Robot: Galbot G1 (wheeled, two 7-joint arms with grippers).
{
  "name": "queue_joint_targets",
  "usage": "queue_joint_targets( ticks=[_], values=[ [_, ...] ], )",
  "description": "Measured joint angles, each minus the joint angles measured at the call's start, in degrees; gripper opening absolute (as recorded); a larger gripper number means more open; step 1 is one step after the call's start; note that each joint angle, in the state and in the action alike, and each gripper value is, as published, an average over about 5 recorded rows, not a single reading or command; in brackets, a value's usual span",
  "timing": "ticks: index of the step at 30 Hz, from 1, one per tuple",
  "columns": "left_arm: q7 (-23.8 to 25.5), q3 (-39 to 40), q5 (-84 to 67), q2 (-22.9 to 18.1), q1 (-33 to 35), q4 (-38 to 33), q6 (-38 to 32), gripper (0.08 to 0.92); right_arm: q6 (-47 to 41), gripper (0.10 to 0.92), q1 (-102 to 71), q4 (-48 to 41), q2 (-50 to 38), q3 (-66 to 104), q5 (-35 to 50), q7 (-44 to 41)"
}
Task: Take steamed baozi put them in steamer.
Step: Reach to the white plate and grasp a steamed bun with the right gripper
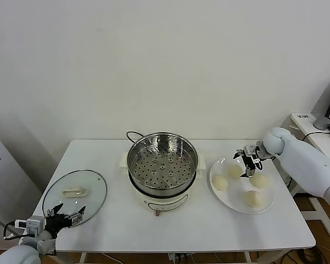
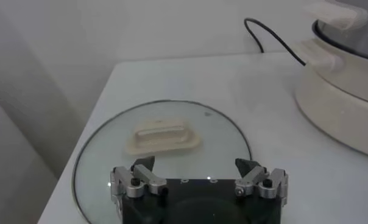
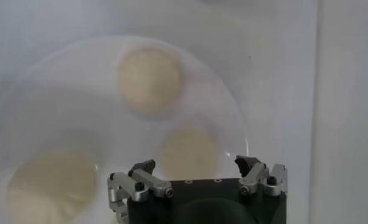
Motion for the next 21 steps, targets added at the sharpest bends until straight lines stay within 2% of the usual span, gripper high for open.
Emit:
queue_joint_targets(
  ticks=[5,12,21],
  values=[
    [0.0,0.0,0.0,0.0,0.1,0.0,0.0,0.823,0.1,0.810,-0.5,-2.4,1.8,0.7,-2.0,0.0],
    [0.0,0.0,0.0,0.0,0.1,-0.2,-0.1,0.823,0.1,0.726,-1.2,-4.8,3.7,2.1,-3.7,-0.2],
    [0.0,0.0,0.0,0.0,0.5,-0.4,-0.3,0.823,0.2,0.560,-1.5,-7.0,5.1,4.0,-5.0,-0.7]
  ],
)
